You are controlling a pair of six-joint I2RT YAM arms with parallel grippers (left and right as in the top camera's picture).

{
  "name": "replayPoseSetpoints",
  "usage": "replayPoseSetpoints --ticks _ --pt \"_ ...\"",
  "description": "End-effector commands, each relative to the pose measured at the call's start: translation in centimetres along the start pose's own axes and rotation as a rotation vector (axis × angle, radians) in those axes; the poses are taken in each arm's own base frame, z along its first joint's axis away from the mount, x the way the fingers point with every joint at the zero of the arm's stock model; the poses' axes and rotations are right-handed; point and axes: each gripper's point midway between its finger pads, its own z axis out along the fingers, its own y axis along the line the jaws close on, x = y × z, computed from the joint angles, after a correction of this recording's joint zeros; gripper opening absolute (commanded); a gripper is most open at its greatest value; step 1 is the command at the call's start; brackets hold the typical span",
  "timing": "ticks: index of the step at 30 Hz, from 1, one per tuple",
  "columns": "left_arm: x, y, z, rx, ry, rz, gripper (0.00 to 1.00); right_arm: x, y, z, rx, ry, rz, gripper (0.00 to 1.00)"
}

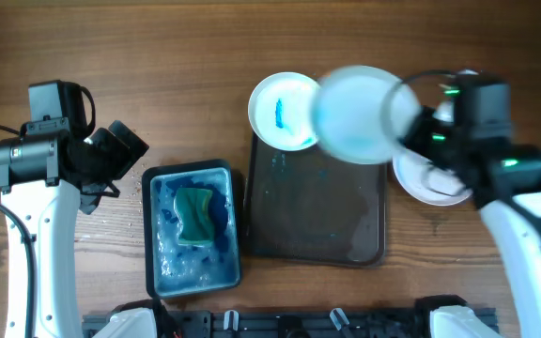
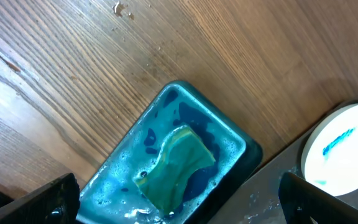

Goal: Clean dirty plates on tray and stack at the side
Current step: 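Lift the scrubbed plate with the right gripper and carry it right, then stack the plate onto the cleaned plate right of the tray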

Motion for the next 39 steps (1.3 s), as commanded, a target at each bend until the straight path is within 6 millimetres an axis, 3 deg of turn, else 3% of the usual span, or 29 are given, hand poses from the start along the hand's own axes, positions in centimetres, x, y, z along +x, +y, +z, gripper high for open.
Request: replayPoseSetpoints --ticks 1,4,9,12,14,15,16,19,22,25,29,32,35,39 --pt "-0.4 -0.1 -0.5 0.011 -0.016 0.009 1.00 -0.4 -6.7 1.1 0.105 0.087 0.129 0.04" --pt "-0.4 -0.1 -0.5 0.011 -0.016 0.009 1.00 0.1 -12.1 2.2 0.204 0.147 0.235 0.04" --pt "-0.4 -0.1 -0.5 0.011 -0.016 0.009 1.00 1.8 -17.2 4.3 0.304 0.239 0.354 0.04" --pt "-0.4 -0.1 -0.5 0.011 -0.016 0.009 1.00 3.0 -19.1 5.2 0.380 0.305 0.375 0.04" --pt "-0.4 -0.1 -0.5 0.011 -0.016 0.009 1.00 3.5 -19.2 5.6 0.386 0.334 0.377 0.05" --pt "-0.4 -0.1 -0.5 0.011 -0.016 0.009 1.00 3.5 -19.3 5.7 0.386 0.337 0.375 0.19" --pt "-0.4 -0.1 -0.5 0.011 -0.016 0.009 1.00 3.5 -19.1 5.7 0.379 0.336 0.376 0.34" --pt "-0.4 -0.1 -0.5 0.011 -0.016 0.009 1.00 2.5 -17.6 4.9 0.316 0.313 0.377 0.49" --pt "-0.4 -0.1 -0.5 0.011 -0.016 0.009 1.00 0.5 -13.9 3.5 0.164 0.256 0.284 0.50" --pt "-0.4 -0.1 -0.5 0.011 -0.016 0.009 1.00 -1.2 -7.0 0.9 -0.094 0.171 0.101 0.43" --pt "-0.4 -0.1 -0.5 0.011 -0.016 0.009 1.00 -1.4 -0.8 -1.2 -0.234 0.074 -0.124 0.43" --pt "-0.4 -0.1 -0.5 0.011 -0.016 0.009 1.00 0.4 -0.1 -0.5 -0.156 0.109 -0.182 0.44" --pt "-0.4 -0.1 -0.5 0.011 -0.016 0.009 1.00 3.5 -2.7 1.2 0.020 0.222 -0.071 0.50" --pt "-0.4 -0.1 -0.5 0.011 -0.016 0.009 1.00 7.5 -4.1 3.6 0.046 0.392 -0.041 0.50"
